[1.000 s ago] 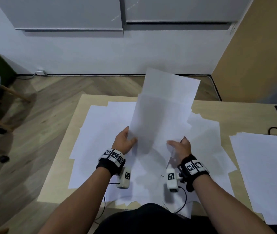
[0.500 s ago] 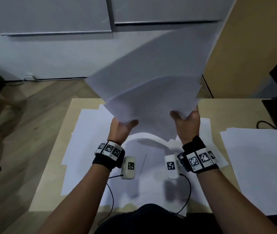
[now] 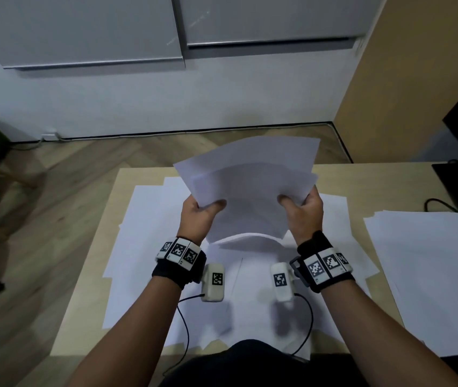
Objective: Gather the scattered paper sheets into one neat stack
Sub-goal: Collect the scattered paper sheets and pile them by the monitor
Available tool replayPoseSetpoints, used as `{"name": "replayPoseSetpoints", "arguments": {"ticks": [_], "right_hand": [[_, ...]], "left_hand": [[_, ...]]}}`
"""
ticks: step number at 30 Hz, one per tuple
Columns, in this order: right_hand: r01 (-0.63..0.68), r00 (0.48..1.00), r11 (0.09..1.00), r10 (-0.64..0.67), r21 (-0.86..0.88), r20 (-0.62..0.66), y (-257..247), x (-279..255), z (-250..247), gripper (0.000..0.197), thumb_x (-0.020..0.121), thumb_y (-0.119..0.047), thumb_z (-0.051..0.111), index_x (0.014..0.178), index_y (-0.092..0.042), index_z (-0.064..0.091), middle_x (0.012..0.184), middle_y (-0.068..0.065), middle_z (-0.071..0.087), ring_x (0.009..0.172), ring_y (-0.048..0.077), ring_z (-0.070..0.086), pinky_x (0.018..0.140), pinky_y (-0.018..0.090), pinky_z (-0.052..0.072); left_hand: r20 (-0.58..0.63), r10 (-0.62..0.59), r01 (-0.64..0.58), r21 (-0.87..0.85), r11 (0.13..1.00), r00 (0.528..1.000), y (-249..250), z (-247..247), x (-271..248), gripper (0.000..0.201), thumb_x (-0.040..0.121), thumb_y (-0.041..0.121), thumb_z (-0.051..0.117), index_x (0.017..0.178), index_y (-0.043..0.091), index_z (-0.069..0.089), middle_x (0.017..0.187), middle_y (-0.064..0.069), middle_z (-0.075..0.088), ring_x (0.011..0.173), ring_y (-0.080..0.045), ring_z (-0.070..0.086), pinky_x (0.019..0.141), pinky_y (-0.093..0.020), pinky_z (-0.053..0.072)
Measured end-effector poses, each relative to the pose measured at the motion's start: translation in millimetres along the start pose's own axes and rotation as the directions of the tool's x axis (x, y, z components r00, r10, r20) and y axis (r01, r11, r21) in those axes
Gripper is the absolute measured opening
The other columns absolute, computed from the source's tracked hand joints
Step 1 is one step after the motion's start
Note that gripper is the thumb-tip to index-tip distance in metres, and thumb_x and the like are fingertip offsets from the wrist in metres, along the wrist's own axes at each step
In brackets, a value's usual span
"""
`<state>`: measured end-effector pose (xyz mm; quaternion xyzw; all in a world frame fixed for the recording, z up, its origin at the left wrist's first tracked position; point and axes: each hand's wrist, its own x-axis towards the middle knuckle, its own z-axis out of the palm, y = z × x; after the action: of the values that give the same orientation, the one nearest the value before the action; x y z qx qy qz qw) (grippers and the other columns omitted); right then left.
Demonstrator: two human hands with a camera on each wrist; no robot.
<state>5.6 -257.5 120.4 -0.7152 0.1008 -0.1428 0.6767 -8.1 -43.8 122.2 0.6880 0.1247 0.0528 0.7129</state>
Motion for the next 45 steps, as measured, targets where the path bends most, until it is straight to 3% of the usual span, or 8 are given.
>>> {"name": "replayPoseSetpoints", "arguments": {"ticks": [5,12,20,23,28,31,37,45], "right_hand": [[-0.108,0.994,0.993,0.109,-0.049,0.021,17.4,-2.1,-1.4,0.042,0.072,-0.002,0.075,0.106,-0.022,0.06,0.091,-0.012,0.069,0.081,0.002,0.066,0.071,0.018,0.05],[-0.123,0.992,0.99,0.124,-0.069,0.018,14.4,-2.9,3.4,0.037,0.068,-0.015,0.065,0.105,-0.017,0.063,0.087,-0.008,0.069,0.079,0.014,0.065,0.061,0.017,0.047],[-0.145,0.989,0.981,0.143,-0.13,-0.02,32.4,-1.5,3.0,0.049,0.082,-0.017,0.069,0.129,-0.016,0.054,0.11,-0.002,0.068,0.1,0.017,0.063,0.091,0.029,0.049],[-0.117,0.993,0.98,0.118,-0.162,-0.002,27.3,-2.3,10.6,0.032,0.089,-0.017,0.062,0.12,-0.017,0.055,0.103,-0.004,0.065,0.096,0.018,0.061,0.083,0.023,0.044],[-0.067,0.995,0.995,0.06,-0.08,-0.082,11.9,-0.4,10.4,0.027,0.087,-0.007,0.059,0.108,-0.022,0.051,0.091,-0.018,0.062,0.078,-0.005,0.058,0.066,0.009,0.046],[-0.08,0.995,0.99,0.073,-0.117,-0.062,23.3,-3.4,4.9,0.02,0.086,-0.007,0.06,0.1,-0.016,0.05,0.086,-0.011,0.063,0.075,0.006,0.059,0.062,0.009,0.044],[-0.223,0.975,0.972,0.222,-0.068,-0.023,47.0,-12.0,5.4,0.038,0.089,-0.011,0.053,0.126,-0.011,0.058,0.114,0.004,0.067,0.109,0.024,0.059,0.101,0.036,0.045],[-0.173,0.985,0.983,0.174,-0.056,0.018,43.4,-18.6,0.7,0.031,0.074,-0.024,0.05,0.103,-0.012,0.055,0.089,-0.003,0.066,0.084,0.022,0.059,0.071,0.027,0.048]], "left_hand": [[-0.027,0.011,-0.009,0.091,0.996,1.0,-7.8,-2.2,-1.8,0.053,0.067,0.015,0.073,0.117,0.024,0.056,0.111,0.0,0.069,0.104,-0.016,0.066,0.09,-0.037,0.055],[0.023,-0.027,0.024,0.121,0.992,0.999,-5.8,6.9,-1.5,0.026,0.074,0.021,0.064,0.099,0.027,0.065,0.103,-0.004,0.073,0.1,-0.026,0.068,0.094,-0.051,0.053],[-0.033,-0.029,0.031,0.076,0.997,0.999,-10.9,-2.2,0.2,0.034,0.082,0.006,0.069,0.104,0.027,0.055,0.099,0.001,0.068,0.092,-0.016,0.067,0.092,-0.046,0.054],[0.006,-0.061,0.06,0.116,0.991,0.998,-14.4,4.0,0.5,0.024,0.082,0.022,0.064,0.106,0.025,0.063,0.103,0.0,0.072,0.099,-0.024,0.067,0.095,-0.053,0.052],[-0.059,0.035,-0.036,-0.016,0.999,0.998,-0.7,10.3,0.2,0.016,0.089,0.008,0.06,0.099,0.02,0.062,0.091,0.006,0.07,0.083,-0.013,0.066,0.077,-0.03,0.054],[-0.089,-0.016,0.014,-0.019,1.0,0.996,-14.7,3.3,0.6,0.02,0.083,0.012,0.067,0.099,0.021,0.059,0.091,0.005,0.071,0.082,-0.013,0.067,0.076,-0.029,0.056],[-0.054,-0.191,0.192,0.006,0.981,0.98,-42.3,-0.4,-6.5,0.026,0.076,0.0,0.057,0.09,0.018,0.067,0.086,-0.003,0.07,0.086,-0.028,0.063,0.077,-0.036,0.052],[-0.057,-0.128,0.128,-0.006,0.992,0.99,-38.7,-5.2,-7.0,0.034,0.066,0.012,0.064,0.099,0.021,0.062,0.095,-0.001,0.071,0.089,-0.023,0.066,0.08,-0.037,0.053]]}}
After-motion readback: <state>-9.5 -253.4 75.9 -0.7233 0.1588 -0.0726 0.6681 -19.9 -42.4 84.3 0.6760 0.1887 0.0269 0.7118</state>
